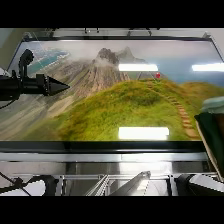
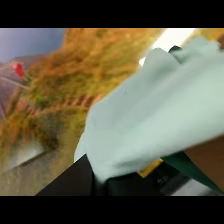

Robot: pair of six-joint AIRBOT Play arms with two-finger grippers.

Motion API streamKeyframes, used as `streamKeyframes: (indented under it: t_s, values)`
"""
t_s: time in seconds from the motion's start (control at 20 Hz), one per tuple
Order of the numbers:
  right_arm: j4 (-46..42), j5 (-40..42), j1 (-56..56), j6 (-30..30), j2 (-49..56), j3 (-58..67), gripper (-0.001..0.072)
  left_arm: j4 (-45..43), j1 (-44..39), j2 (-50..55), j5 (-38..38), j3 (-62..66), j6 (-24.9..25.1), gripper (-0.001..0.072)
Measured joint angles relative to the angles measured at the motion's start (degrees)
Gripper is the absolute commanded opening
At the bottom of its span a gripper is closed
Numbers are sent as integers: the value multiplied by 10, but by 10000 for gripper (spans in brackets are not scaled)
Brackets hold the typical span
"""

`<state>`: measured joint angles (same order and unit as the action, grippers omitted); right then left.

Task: Fold the shirts.

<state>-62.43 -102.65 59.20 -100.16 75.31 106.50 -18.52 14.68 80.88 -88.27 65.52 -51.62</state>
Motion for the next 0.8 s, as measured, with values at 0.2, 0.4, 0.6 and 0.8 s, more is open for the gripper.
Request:
streamKeyframes:
  t_s: [0.2,0.4,0.6,0.8]
  values:
    - [-130,-18,70,6,-87,-157,19,0,-1,0,2,0,14,12]
    - [-237,-7,117,22,-118,-301,526,0,-1,0,0,0,18,13]
    - [-276,-9,133,23,-107,-367,662,1,-1,0,-5,0,21,13]
    - [-272,-23,137,4,-103,-382,47,2,-1,0,-6,0,22,12]
